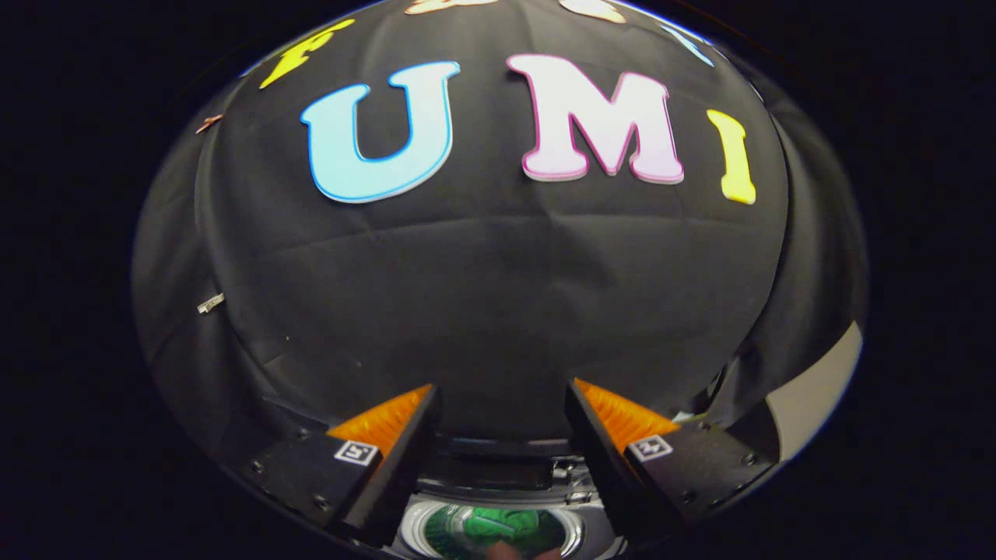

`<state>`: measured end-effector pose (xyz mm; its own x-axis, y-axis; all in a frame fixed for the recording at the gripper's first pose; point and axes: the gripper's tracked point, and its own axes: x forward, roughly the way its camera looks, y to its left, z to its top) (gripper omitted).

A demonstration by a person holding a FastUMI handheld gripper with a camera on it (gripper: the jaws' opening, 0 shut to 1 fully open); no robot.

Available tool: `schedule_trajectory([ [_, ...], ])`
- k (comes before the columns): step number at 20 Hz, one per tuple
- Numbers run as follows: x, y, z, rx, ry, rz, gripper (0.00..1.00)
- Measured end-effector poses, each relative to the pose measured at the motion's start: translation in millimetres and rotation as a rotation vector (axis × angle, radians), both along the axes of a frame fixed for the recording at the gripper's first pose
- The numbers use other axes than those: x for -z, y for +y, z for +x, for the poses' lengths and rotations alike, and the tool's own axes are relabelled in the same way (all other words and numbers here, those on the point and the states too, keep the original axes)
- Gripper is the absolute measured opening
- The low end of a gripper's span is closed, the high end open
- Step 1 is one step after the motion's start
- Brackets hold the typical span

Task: Put the clothes into the washing machine and then close the washing machine lid.

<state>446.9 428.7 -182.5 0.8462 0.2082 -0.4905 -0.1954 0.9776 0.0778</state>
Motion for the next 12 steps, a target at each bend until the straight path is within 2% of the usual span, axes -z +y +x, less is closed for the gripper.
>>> schedule_trajectory([
  [8, 10, -6, -13, -0.062, 0.007, 0.008, 1.00],
  [12, 6, -13, -57, -0.091, -0.028, 0.020, 1.00],
])
